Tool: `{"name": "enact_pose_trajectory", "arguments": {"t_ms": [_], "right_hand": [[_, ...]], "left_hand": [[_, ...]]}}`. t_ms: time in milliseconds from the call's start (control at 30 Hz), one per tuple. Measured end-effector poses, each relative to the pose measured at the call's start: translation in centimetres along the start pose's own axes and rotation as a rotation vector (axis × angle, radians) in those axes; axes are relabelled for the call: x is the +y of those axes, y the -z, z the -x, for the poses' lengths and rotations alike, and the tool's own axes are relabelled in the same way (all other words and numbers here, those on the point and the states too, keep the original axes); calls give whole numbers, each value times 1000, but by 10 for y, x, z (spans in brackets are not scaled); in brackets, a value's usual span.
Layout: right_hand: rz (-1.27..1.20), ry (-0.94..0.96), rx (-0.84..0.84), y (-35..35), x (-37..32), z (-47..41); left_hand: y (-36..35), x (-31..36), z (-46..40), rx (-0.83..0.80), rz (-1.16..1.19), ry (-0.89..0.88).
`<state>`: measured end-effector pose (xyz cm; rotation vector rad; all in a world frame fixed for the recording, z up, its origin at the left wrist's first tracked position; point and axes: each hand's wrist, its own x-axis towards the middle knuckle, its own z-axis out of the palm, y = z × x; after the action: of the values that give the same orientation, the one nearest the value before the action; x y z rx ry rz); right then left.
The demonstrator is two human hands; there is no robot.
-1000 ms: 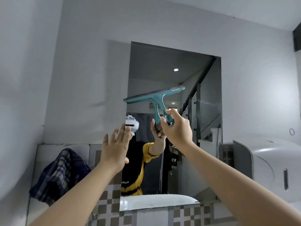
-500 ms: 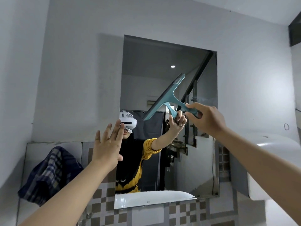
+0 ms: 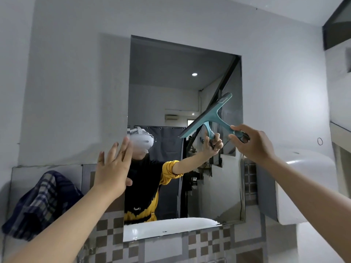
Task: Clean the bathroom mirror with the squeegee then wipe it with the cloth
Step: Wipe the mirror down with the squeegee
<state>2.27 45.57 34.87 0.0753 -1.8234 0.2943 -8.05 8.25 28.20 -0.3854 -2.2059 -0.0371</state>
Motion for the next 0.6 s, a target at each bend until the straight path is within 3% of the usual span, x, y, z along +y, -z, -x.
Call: {"name": "enact_pose_trajectory", "arguments": {"t_ms": [100, 167, 333, 600], "right_hand": [[3, 11, -12, 4, -1, 2], [66, -71, -32, 37, 27, 27], [26, -209, -10, 49, 51, 54], [-205, -388, 17, 7, 7, 56]], "left_hand": [[-2, 3, 5, 20, 25, 17], [-4, 37, 11, -34, 51, -53], [-8, 37, 13, -47, 26, -30], [-6, 21, 1, -4, 27, -13]]}}
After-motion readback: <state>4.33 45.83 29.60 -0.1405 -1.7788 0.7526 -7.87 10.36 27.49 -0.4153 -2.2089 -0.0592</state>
